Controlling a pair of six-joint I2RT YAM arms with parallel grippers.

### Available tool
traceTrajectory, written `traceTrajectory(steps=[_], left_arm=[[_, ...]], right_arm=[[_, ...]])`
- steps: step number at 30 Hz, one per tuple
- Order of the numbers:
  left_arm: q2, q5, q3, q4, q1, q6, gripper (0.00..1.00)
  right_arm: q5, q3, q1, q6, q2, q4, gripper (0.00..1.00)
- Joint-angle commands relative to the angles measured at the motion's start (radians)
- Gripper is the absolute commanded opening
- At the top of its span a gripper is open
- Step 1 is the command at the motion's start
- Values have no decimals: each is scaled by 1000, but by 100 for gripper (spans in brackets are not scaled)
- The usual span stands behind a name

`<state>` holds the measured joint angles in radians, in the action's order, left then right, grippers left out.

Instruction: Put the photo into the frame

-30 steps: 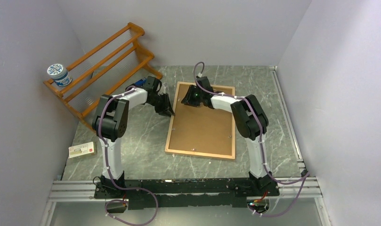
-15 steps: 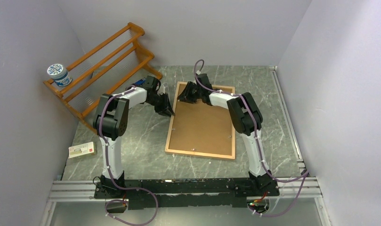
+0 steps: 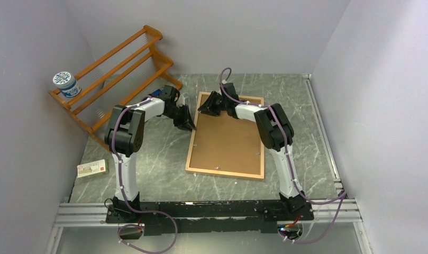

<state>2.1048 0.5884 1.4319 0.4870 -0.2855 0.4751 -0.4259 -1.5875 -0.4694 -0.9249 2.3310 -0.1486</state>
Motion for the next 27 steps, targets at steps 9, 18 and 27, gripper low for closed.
traceTrajectory(steps=[9,18,27], left_arm=[[69,4,-3,1,-26,-46,4],[43,11,18,-3,-17,-44,12],[35,6,65,-31,5,-36,36]], right_arm=[[83,-1,-12,-52,58,-145,30],[39,78,28,4,-111,-209,32],[173,226,167,54,-333,-58,34]])
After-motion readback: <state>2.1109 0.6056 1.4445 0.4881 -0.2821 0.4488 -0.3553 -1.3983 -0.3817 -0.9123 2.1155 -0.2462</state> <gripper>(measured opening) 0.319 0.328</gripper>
